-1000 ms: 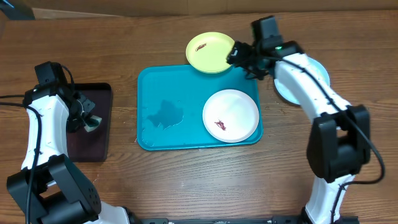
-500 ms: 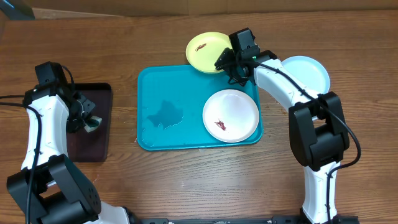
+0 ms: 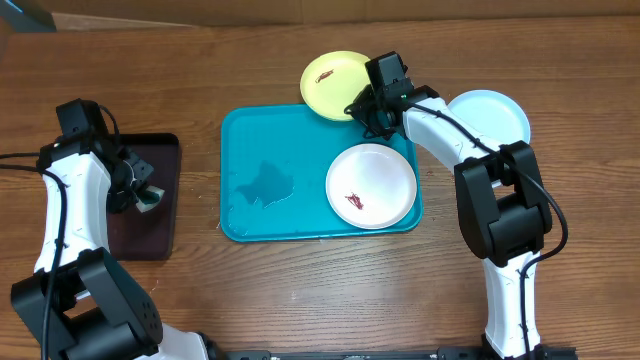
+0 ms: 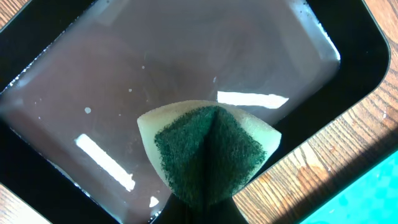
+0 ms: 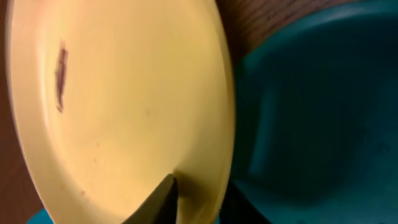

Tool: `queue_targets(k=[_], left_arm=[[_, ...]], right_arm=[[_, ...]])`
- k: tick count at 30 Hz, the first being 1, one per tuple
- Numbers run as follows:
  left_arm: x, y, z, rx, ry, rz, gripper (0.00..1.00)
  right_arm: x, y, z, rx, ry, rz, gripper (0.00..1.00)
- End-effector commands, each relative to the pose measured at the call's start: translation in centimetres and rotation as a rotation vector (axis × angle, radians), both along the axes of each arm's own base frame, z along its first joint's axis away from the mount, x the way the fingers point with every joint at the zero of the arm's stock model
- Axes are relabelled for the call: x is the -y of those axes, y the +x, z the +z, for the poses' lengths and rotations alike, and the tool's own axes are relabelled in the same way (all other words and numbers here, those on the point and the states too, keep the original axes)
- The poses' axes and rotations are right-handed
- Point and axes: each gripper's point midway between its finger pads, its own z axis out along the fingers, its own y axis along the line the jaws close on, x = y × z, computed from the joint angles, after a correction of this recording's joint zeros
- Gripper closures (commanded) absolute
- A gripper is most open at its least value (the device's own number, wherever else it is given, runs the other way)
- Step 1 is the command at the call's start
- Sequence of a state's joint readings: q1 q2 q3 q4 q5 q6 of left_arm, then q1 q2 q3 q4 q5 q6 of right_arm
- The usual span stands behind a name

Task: Clean dirty plates on tray and stack at the side
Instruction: 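Grasp the yellow plate rim with the right gripper and drag it center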

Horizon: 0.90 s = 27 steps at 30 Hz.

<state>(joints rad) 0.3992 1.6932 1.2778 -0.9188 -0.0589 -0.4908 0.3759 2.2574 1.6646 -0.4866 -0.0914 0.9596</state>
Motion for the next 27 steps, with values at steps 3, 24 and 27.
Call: queue_targets(k=[3,24,27], left_arm=[[0.1,0.0,-0.3,-0.008,-0.007,-0.02,0.96],[-0.5,0.0,-0.3,-0.002,0.007,-0.006,0.96],[-1.0,-0.3,-0.3,-0.003,0.006,0.014,0.96]], right_arm=[[-2.2,-0.4,1.0,0.004,0.063,0.084,0.92],[-10.4,-9.0,0.6,-0.075,0.115,0.583,0.96],[-10.1,-10.8,-0.7,-0.126,-0.006,0.584,0.96]])
